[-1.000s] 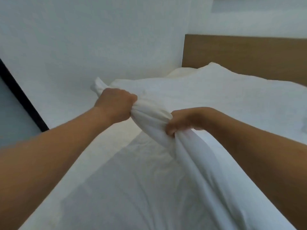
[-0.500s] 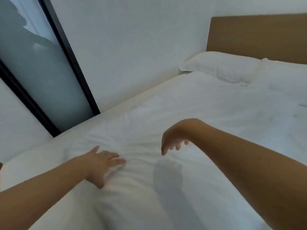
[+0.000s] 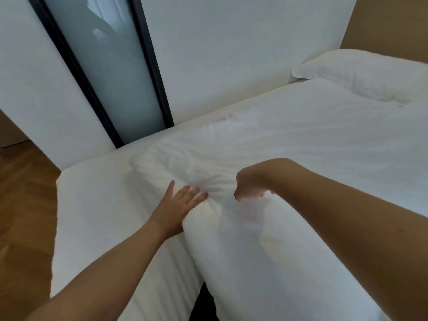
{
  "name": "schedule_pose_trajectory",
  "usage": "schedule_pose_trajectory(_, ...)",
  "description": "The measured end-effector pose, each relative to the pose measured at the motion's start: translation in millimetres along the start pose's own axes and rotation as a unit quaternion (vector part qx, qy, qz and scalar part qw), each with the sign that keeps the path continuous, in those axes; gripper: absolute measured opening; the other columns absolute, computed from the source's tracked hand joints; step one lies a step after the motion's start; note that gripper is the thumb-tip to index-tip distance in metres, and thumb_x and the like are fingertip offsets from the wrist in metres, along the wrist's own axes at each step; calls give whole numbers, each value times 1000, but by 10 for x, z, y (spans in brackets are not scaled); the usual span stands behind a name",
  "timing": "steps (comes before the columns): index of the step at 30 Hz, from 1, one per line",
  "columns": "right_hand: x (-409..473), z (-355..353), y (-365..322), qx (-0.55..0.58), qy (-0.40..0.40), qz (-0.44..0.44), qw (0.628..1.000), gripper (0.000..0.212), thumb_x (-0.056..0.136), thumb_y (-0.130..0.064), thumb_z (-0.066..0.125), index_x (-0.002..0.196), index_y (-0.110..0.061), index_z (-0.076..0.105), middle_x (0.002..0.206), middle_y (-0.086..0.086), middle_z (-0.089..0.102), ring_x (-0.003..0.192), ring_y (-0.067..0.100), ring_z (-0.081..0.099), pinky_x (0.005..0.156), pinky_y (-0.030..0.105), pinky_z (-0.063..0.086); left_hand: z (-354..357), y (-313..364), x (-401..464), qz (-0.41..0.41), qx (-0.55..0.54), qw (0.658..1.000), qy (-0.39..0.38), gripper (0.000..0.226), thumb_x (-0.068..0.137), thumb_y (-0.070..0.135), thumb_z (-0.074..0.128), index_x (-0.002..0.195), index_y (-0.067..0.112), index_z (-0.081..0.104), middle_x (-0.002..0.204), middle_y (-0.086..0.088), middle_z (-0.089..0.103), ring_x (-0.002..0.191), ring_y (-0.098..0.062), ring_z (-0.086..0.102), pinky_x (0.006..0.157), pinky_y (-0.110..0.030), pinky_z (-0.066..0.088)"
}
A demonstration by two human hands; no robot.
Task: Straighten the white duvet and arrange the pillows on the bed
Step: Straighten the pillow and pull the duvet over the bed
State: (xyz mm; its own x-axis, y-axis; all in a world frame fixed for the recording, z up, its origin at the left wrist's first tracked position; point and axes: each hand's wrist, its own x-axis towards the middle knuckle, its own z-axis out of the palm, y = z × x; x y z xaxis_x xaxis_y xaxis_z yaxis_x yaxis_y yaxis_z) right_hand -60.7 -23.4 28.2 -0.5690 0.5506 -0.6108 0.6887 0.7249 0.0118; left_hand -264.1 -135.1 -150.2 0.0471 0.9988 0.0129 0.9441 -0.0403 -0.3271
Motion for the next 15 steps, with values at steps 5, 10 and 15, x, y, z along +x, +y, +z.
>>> schedule_pose_trajectory(5,-325,-238,45,203,-14,17,979,52,91,-62,41,122,-20,47,112,3,55,76,23,59,54,27,35,-895,-471,892,-47,-52,993,96,19,75,21,65,93,19,68,94,-4,67,81,-29,64,72,-36,49)
schedule_pose_trajectory(10,-495,-444,326,243,79,-24,967,44,93,-54,52,121,-21,46,101,-3,50,92,16,52,76,20,41,-1758,-329,1818,-82,-29,983,159,11,81,19,53,92,17,56,91,-5,61,80,-28,56,62,-32,33)
schedule_pose_trajectory(15,-376,-509,951,100,35,108,989,29,99,-30,47,104,-4,61,80,4,45,77,24,48,71,28,38,-2183,88,2449,-69,-5,984,162,11,78,13,45,84,22,43,88,-2,65,75,-26,49,84,-37,36)
